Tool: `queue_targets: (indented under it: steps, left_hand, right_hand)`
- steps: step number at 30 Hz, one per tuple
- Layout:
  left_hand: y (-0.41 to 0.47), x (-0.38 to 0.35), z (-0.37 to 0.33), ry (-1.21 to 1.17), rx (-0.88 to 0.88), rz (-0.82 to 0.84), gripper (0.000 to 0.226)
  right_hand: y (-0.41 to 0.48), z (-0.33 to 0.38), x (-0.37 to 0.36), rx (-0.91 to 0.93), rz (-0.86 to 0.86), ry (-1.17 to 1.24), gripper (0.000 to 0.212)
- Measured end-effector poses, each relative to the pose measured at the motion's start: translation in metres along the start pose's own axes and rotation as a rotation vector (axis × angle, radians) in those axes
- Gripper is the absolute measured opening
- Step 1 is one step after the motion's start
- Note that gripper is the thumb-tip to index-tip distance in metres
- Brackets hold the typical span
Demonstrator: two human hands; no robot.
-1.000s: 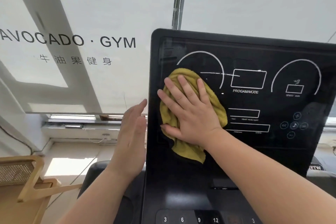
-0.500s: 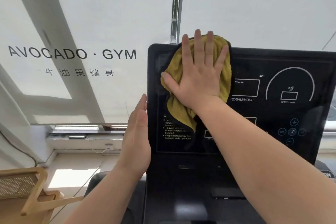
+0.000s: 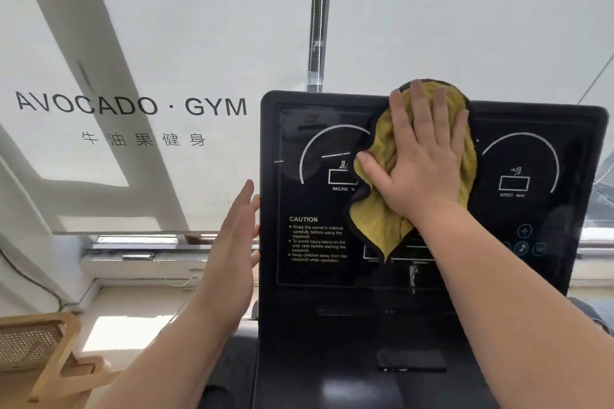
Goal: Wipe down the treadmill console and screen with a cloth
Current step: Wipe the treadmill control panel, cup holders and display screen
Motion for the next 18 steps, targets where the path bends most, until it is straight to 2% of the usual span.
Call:
queue_targets:
  steps: [3,5,7,11,13,16,18]
  left_hand:
    - [-0.001,-0.001,0.002,-0.013,0.0,0.013,0.068]
    - [-0.002,-0.001,0.003,-0.023,0.009,0.011,0.069]
    - [-0.003,-0.002,0.002,-0.03,0.011,0.01,0.07]
    - [-0.005,-0.002,0.004,-0.023,0.003,-0.009,0.068]
    - [-0.007,0.001,0.005,0.066,-0.062,-0.056,0.078]
    - [-0.014,-0.005,-0.001,0.378,-0.273,-0.073,0.082]
    - [-0.018,-0.013,-0.002,0.49,-0.359,-0.059,0.083]
  right_hand:
    - [0.002,-0.009,0.001,-0.262,0.0,0.013,0.097]
    - [0.009,0.01,0.0,-0.371,0.006,0.032,0.099]
    - [0.019,0.05,-0.005,-0.299,0.029,0.032,0.096]
    - [0.03,0.126,-0.013,-0.009,0.044,0.022,0.087]
    - [0.027,0.135,-0.016,0.087,0.057,0.025,0.085]
    - [0.01,0.121,-0.014,0.22,0.043,0.032,0.086]
    - [-0.007,0.095,-0.014,0.212,0.032,0.002,0.09]
Point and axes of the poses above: each hand's wrist, its own y-axis towards the middle knuckle, its own x-axis out of the back of the hand, z = x × y, the point moved 10 cm from there along y, towards the middle knuckle, and after that the axes turned 7 degrees about -z, right-handed, at the moved point
